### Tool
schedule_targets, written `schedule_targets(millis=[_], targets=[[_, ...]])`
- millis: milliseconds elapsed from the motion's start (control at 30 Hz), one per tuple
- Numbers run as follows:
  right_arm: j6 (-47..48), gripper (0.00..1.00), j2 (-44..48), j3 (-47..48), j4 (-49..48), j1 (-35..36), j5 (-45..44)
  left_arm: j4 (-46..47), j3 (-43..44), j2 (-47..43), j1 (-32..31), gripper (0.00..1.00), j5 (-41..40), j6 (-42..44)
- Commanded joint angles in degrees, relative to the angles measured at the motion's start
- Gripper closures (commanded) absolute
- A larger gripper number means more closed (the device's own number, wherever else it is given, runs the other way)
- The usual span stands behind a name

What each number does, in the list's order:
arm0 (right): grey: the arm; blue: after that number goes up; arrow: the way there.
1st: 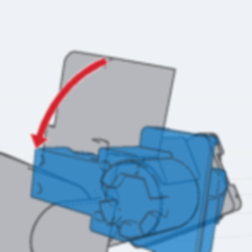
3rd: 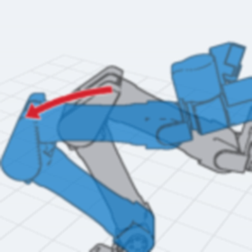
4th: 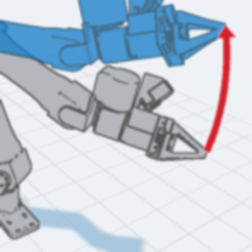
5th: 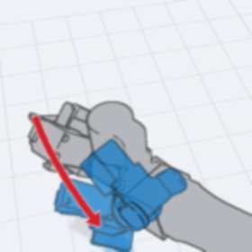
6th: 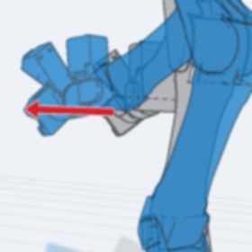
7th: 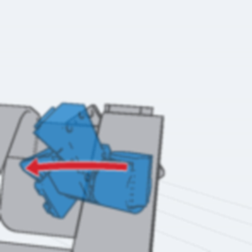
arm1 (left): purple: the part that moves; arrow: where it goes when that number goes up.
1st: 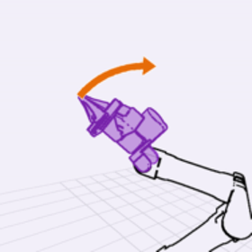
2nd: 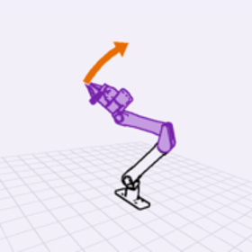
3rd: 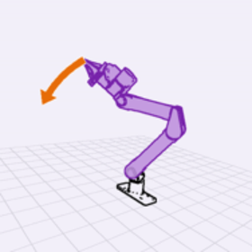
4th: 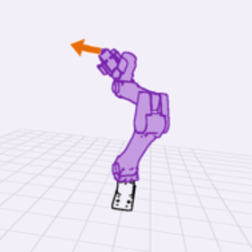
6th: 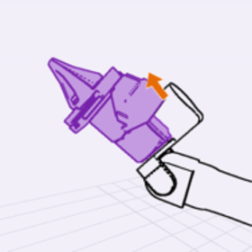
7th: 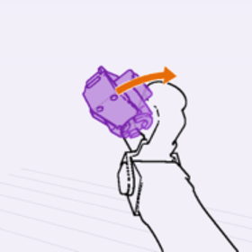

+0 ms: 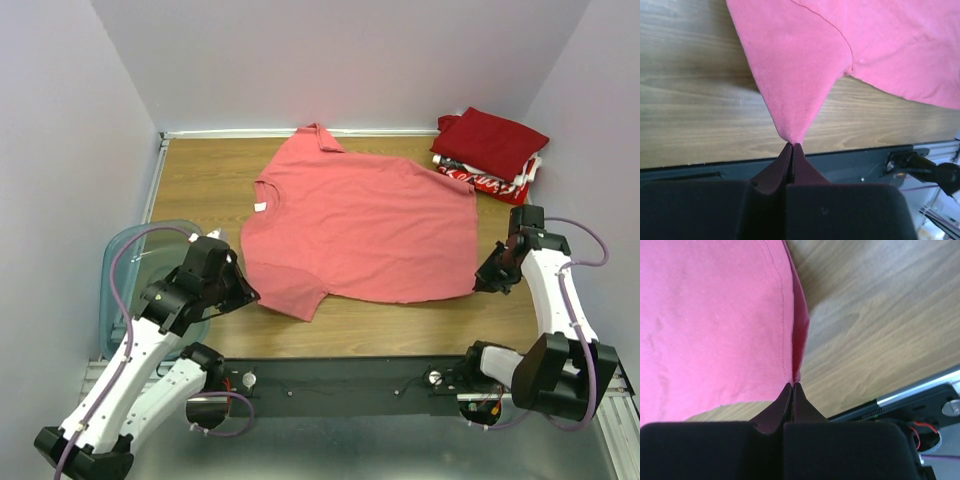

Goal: Fold and stack the t-shirts
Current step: Flatten the tshirt out, then fold the tshirt

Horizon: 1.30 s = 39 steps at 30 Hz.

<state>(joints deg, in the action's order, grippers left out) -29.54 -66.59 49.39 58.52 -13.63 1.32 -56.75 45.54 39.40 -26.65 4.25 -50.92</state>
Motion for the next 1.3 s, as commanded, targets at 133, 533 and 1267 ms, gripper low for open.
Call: schedule_targets(millis=[133, 533, 1267], targets=[[-1.7, 0.99, 0.9, 2.0, 4.1, -0.4, 1.1, 1.1, 3.7, 4.4, -0.2, 1.00, 1.1, 1.4], [0.4, 0.99, -12.0, 10.5, -0.4, -0.4, 2.4, 12.4, 15.4, 23.8, 0.3, 1.00, -6.4, 11.0], [4.8, 0.99, -32.4, 25.6, -4.7, -0.5, 1.9, 22.0, 42.4, 57.1, 6.4, 1.00, -2.4, 21.8]])
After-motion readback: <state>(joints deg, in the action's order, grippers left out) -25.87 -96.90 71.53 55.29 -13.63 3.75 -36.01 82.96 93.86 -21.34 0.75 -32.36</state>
